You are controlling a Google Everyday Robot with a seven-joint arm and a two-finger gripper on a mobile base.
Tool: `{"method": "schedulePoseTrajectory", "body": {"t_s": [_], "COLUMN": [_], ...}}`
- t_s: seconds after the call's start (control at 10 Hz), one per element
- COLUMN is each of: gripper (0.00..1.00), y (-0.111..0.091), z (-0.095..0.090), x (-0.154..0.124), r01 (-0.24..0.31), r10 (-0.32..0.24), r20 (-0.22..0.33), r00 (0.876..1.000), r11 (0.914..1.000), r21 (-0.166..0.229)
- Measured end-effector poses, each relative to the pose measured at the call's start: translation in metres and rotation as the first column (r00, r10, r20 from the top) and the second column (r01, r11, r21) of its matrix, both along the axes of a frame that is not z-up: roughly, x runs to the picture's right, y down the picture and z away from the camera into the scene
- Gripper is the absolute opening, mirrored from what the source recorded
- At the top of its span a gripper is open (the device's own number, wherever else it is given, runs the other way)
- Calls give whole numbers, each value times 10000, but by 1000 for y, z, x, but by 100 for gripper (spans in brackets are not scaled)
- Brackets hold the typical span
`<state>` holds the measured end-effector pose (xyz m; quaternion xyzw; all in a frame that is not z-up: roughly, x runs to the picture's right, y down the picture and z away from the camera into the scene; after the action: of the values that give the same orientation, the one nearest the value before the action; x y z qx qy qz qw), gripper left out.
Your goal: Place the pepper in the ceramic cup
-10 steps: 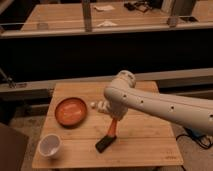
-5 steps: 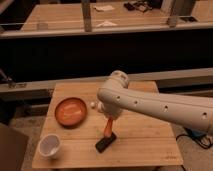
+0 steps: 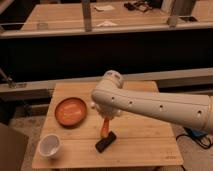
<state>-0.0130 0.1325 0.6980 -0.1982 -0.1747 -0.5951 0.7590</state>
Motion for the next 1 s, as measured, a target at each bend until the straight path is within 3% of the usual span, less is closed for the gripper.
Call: {"method": "schedulePoseTrajectory", "body": {"t_s": [0.4,0.8,1.0], "gripper": [0,0,0], "y": [0,-3,-3], "z": [-3,-8,-10], "x": [0,-39,-38], "r01": [179,575,691], "r10": [-178,-564,-676], "r20": [154,563,570], "r00": [9997,9968,9961], "r11": [9998,9982,9973], "r21": [-88,-196,-245]}}
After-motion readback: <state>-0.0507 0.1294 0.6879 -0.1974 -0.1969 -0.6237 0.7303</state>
